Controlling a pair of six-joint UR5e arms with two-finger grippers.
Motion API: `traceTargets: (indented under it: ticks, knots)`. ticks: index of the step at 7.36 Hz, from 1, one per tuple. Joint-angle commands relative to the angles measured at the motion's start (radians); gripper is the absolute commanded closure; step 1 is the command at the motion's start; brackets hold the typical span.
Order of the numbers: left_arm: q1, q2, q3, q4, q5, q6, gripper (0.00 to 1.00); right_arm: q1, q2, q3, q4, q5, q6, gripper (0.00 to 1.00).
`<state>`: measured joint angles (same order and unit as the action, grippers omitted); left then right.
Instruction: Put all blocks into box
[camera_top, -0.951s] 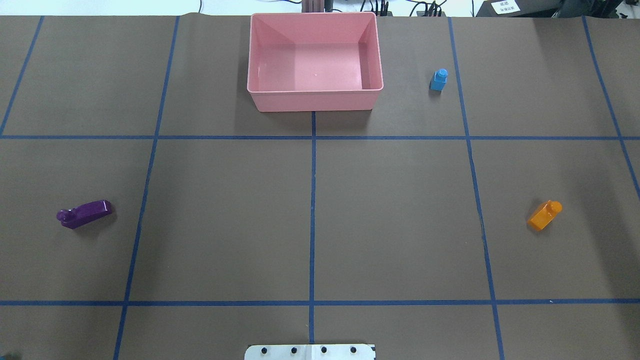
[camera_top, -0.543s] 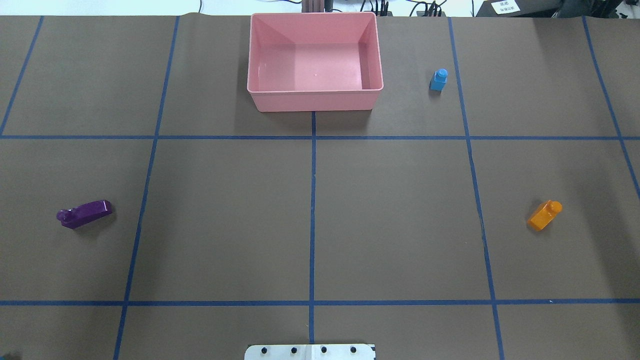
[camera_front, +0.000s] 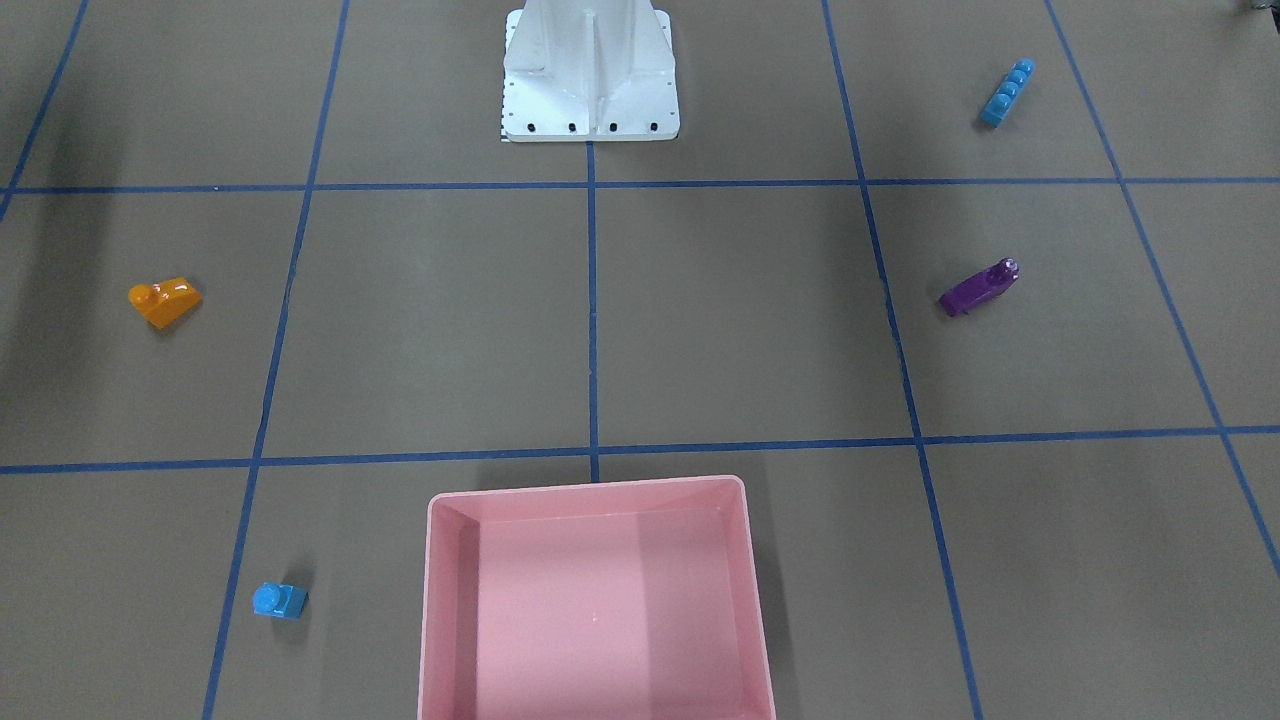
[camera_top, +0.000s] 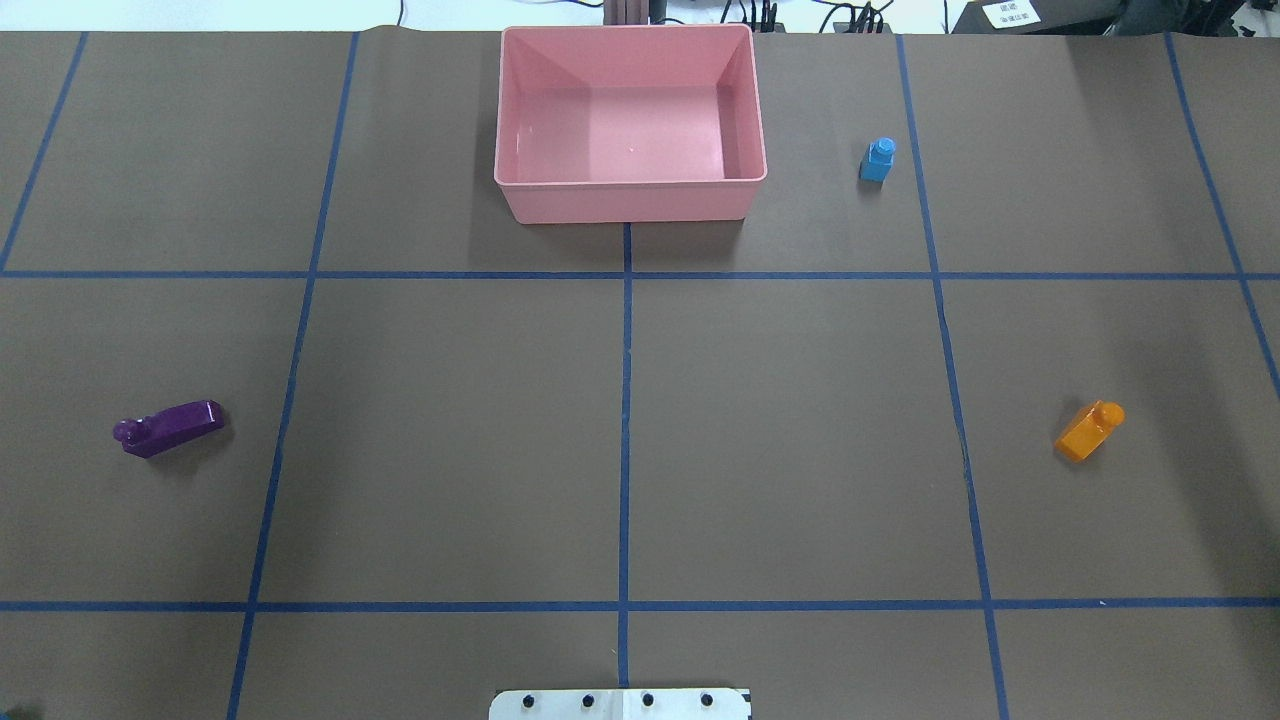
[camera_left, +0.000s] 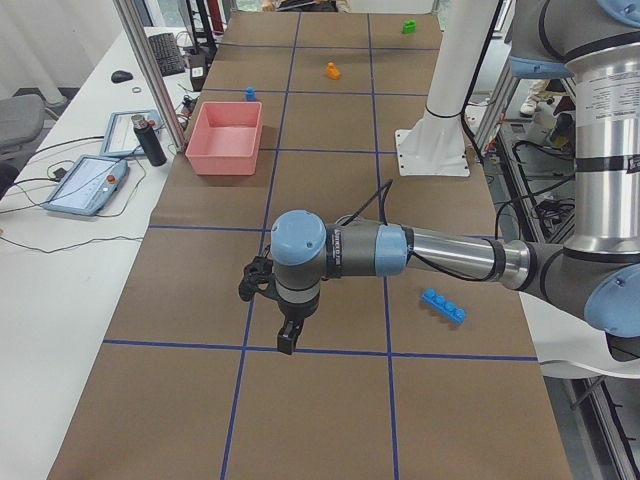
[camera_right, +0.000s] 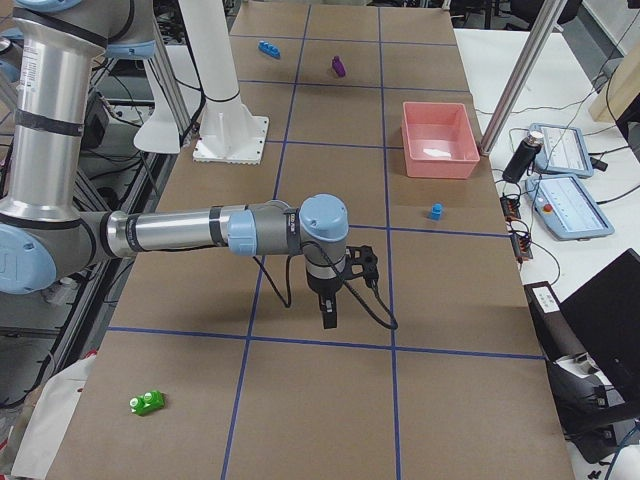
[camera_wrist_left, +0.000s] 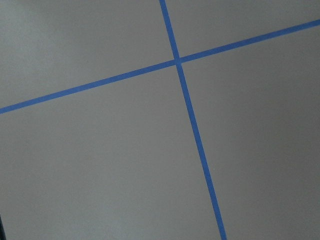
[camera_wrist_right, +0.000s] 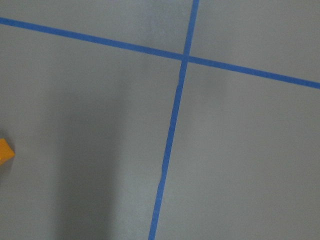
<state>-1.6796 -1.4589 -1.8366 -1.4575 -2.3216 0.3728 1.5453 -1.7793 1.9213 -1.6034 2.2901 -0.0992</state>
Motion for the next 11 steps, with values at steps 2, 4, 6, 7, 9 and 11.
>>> traceTargets:
  ticks: [2, 4, 6, 7, 9, 11]
  knots:
    - [0.006, -0.012, 0.08, -0.228, -0.002, 0.0, 0.0, -0.019, 0.017, -0.01, 0.17, 0.089, -0.013, 0.0]
    - [0.023, -0.017, 0.1, -0.247, -0.004, -0.002, 0.0, -0.092, 0.003, -0.011, 0.334, 0.089, 0.002, 0.0]
    - [0.052, -0.017, 0.102, -0.247, -0.004, 0.0, 0.0, -0.204, 0.052, -0.018, 0.353, 0.08, 0.006, 0.0]
    - [0.057, -0.017, 0.103, -0.247, -0.004, 0.0, 0.0, -0.258, 0.11, -0.033, 0.355, 0.094, 0.009, 0.0]
    - [0.063, -0.018, 0.108, -0.247, -0.004, 0.0, 0.0, -0.362, 0.117, -0.03, 0.355, 0.083, 0.256, 0.0]
    - [0.066, -0.023, 0.108, -0.247, -0.004, 0.0, 0.0, -0.459, 0.107, -0.012, 0.411, 0.069, 0.686, 0.0]
